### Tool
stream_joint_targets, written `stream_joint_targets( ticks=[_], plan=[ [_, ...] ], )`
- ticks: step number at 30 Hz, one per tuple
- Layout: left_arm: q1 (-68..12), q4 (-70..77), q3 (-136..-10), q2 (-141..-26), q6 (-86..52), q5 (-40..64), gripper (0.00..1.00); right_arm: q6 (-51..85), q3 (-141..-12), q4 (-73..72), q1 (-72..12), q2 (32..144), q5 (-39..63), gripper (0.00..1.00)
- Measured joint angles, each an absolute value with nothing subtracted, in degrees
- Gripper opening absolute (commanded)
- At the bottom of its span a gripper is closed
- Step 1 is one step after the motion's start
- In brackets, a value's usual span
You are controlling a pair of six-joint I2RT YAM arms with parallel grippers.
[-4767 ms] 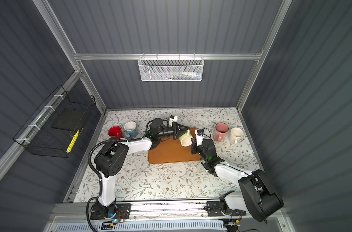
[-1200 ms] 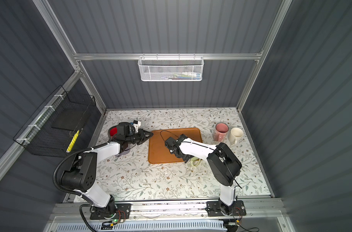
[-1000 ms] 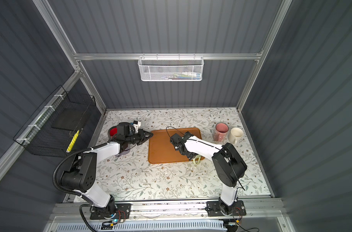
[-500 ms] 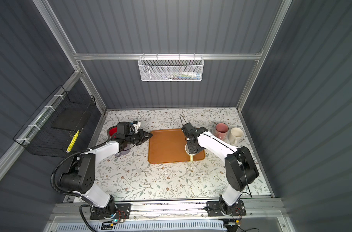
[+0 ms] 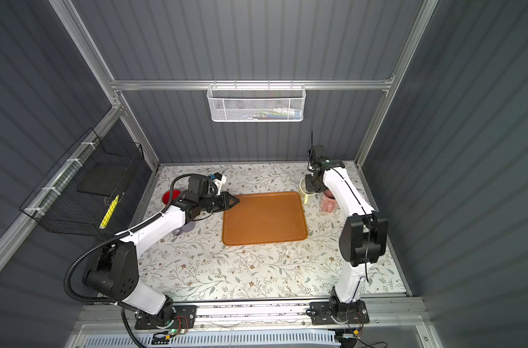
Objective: Turn the mug right side up
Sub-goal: Place the mug at the top-right of the table.
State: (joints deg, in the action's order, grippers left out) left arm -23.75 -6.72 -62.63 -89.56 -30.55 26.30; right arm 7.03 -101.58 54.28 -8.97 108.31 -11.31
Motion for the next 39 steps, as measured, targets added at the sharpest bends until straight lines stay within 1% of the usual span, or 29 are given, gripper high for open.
stream_joint_targets(
  ticks=[8, 19, 30, 36, 39],
  plan=[
    [-23.88, -10.81, -62.63, -86.72, -28.67, 24.16, 0.15, 4.12, -116.53, 56.55, -6.42, 124.2, -11.73, 0.0],
    [-23.88, -13.23, -62.63, -85.34, -28.18, 23.29, 0.15, -2.44, -132.94, 62.06, -6.24, 136.51, -11.09, 0.0],
    [-23.94, -14.48, -62.63, -86.24, -28.18, 23.33, 0.15, -6.85, -138.17, 65.65, -5.82, 143.02, -8.97, 0.0],
    [-23.99, -14.59, -62.63, -87.05, -28.16, 23.33, 0.16, -7.7, -139.0, 66.06, -4.99, 143.11, -9.58, 0.0],
    [-23.99, -14.59, -62.63, -87.48, -28.16, 23.33, 0.18, -7.84, -139.0, 66.06, -4.64, 143.31, -10.13, 0.08]
  ],
)
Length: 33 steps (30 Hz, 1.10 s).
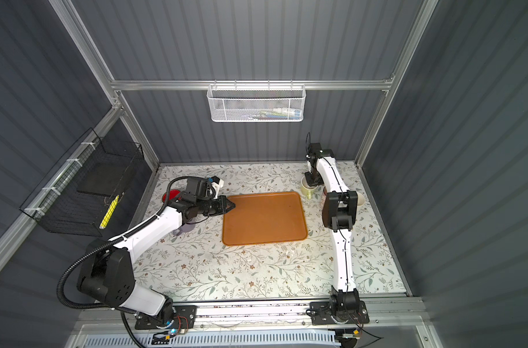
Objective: Turn the mug right side up
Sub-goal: Place the mug at the top-right of the table, then reset both arms
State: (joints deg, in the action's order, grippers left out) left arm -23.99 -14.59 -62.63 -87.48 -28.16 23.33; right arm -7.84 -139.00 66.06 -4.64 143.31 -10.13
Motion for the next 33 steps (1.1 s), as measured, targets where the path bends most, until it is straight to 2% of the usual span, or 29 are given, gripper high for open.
stream_joint_targets(
  ticks=[4, 5, 8, 12, 14, 17, 19, 24, 26, 27, 31, 33],
  plan=[
    [-23.99, -14.85, -62.65, -87.85, -27.81, 22.9, 0.24, -7.64, -139.24, 66.02, -4.47, 143.44, -10.33, 0.34],
    [-23.99, -15.27, -62.74, -87.85, -27.53, 22.41, 0.26, -7.57, -139.63, 65.98, -4.47, 143.46, -10.33, 0.43],
    [-23.99, -16.01, -63.07, -87.85, -27.09, 20.88, 0.3, -7.33, -140.99, 64.99, -4.47, 143.44, -10.33, 0.59],
    [-23.99, -17.37, -63.72, -87.85, -26.33, 18.02, 0.36, -7.2, -141.36, 63.72, -4.49, 143.39, -10.33, 0.74],
    [-23.99, -18.06, -64.1, -87.79, -25.61, 16.25, 0.47, -7.18, -141.36, 63.09, -4.49, 143.09, -10.55, 0.78],
    [-23.99, -19.09, -64.66, -87.35, -24.8, 13.65, 0.58, -6.92, -141.36, 62.13, -4.49, 141.23, -10.48, 0.89],
    [-23.99, -19.81, -65.19, -86.5, -23.94, 11.79, 0.61, -6.94, -141.29, 61.43, -4.49, 138.65, -10.41, 0.98],
    [-23.99, -20.97, -67.16, -82.41, -20.88, 6.0, 0.64, -7.33, -134.87, 55.53, -4.89, 124.86, -10.24, 0.99],
    [-23.99, -20.71, -67.46, -80.18, -19.2, 3.4, 0.65, -7.6, -128.27, 51.07, -5.28, 116.38, -10.24, 0.99],
    [-23.99, -20.51, -67.46, -79.24, -18.48, 2.26, 0.69, -7.7, -125.6, 49.5, -5.45, 113.16, -10.24, 0.99],
    [-23.99, -19.16, -67.42, -75.92, -15.77, -2.33, 0.73, -7.97, -113.03, 41.58, -6.46, 99.7, -10.28, 0.99],
    [-23.99, -17.82, -66.96, -74.63, -14.41, -4.56, 0.79, -7.9, -105.97, 37.41, -6.83, 93.73, -10.04, 0.99]
  ],
)
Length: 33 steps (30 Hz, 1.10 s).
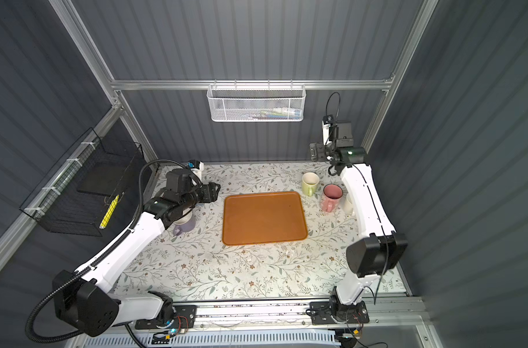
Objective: Turn the mug right side up
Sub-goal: Reset both arms
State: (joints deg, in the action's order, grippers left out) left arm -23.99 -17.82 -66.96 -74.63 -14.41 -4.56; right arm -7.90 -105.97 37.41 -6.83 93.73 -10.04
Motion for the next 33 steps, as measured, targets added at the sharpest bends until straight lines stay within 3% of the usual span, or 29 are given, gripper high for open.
stream_joint_targets(
  ticks=[3, 5, 17, 28, 33],
  plan=[
    [-23.99, -15.29, -64.71, -71.9, -12.69, -8.01, 0.83, -7.51, -93.08, 30.28, -6.94, 84.07, -8.99, 0.99],
    [-23.99, -13.3, -62.11, -69.3, -11.44, -10.39, 0.99, -7.33, -84.6, 25.82, -6.92, 77.65, -8.4, 0.99],
    [-23.99, -4.99, -46.09, -54.65, -10.52, -29.69, 1.0, -4.75, -46.22, 3.9, -6.92, 46.78, -8.08, 0.99],
    [-23.99, 8.12, -20.71, -39.97, -7.7, -42.15, 1.0, -0.08, -29.41, -4.82, -6.92, 42.96, -12.47, 0.99],
    [-23.97, 16.32, -17.1, -43.53, -4.8, -49.08, 1.0, 2.04, -21.65, -10.63, -6.85, 45.45, -17.89, 0.99]
  ],
)
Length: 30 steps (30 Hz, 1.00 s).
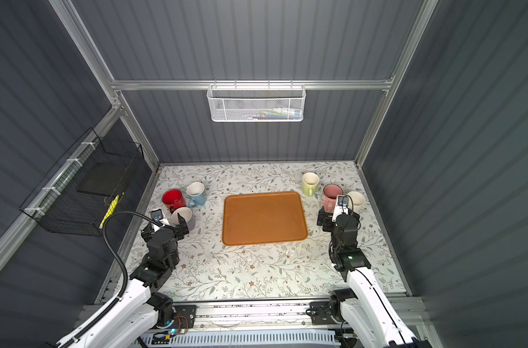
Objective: Turn the mug right side up
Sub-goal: Reset both arms
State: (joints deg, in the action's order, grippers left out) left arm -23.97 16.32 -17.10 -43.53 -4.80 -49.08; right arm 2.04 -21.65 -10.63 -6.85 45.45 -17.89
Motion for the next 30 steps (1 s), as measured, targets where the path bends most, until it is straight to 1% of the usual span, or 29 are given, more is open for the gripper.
stream_joint_targets(
  ticks=[8, 15, 18, 23, 25, 27, 30],
  plan=[
    [-23.97, 32.49, -13.93, -62.63, -0.23, -49.3, 1.0, 4.16, -13.19, -23.38, -6.85, 54.76, -22.2, 0.99],
    [-22.65, 45.89, -13.54, -76.66, 3.51, -45.43, 1.0, 2.33, -11.57, -35.0, -6.79, 59.2, -21.37, 0.99],
    [-20.49, 50.59, -13.45, -80.05, 4.4, -41.67, 1.0, 1.06, -11.46, -41.21, -6.79, 62.78, -20.23, 0.99],
    [-15.7, 57.21, -14.02, -85.17, 4.82, -34.46, 1.0, -1.56, -11.49, -52.58, -6.52, 72.34, -18.0, 0.99],
    [-14.24, 59.57, -15.31, -88.86, 5.02, -31.83, 1.0, -2.17, -12.16, -56.12, -6.26, 76.79, -17.37, 0.99],
    [-13.34, 61.34, -17.23, -92.97, 5.48, -29.82, 1.0, -2.46, -12.75, -58.67, -5.93, 80.16, -17.06, 0.99],
    [-11.92, 61.82, -19.11, -95.55, 5.56, -26.7, 1.0, -2.11, -12.95, -58.94, -4.29, 80.55, -15.25, 0.99]
  ],
)
